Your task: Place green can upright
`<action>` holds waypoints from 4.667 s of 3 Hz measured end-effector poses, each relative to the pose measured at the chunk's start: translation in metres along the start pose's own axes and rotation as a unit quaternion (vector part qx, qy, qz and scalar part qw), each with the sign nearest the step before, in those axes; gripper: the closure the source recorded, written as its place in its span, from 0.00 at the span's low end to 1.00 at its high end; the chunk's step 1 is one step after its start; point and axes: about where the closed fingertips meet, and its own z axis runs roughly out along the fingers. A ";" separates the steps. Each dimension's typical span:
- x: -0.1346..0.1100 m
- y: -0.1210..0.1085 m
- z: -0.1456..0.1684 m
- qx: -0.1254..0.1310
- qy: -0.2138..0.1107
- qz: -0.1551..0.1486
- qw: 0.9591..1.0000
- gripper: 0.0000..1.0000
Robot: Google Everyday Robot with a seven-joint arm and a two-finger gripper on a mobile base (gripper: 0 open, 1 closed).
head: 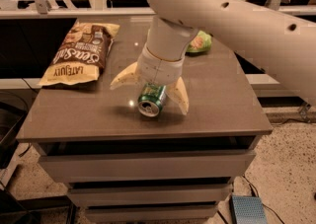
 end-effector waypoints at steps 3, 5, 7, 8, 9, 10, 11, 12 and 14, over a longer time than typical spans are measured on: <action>0.027 0.011 -0.003 -0.030 0.016 -0.013 0.999 0.41; 0.017 0.006 -0.011 0.020 0.000 0.022 1.000 0.87; -0.007 0.002 -0.067 0.224 -0.010 0.156 0.962 1.00; 0.003 0.017 -0.092 0.288 0.006 0.205 0.935 1.00; 0.001 0.013 -0.083 0.306 -0.056 0.212 0.926 1.00; -0.003 0.000 -0.063 0.338 -0.211 0.239 0.885 1.00; 0.002 -0.013 -0.065 0.366 -0.335 0.265 0.827 1.00; 0.017 -0.012 -0.078 0.370 -0.394 0.286 0.791 1.00; 0.026 0.005 -0.050 0.315 -0.471 0.341 0.750 1.00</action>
Offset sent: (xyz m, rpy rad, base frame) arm 0.0286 -0.0264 -0.0037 -0.0962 -0.0281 0.0333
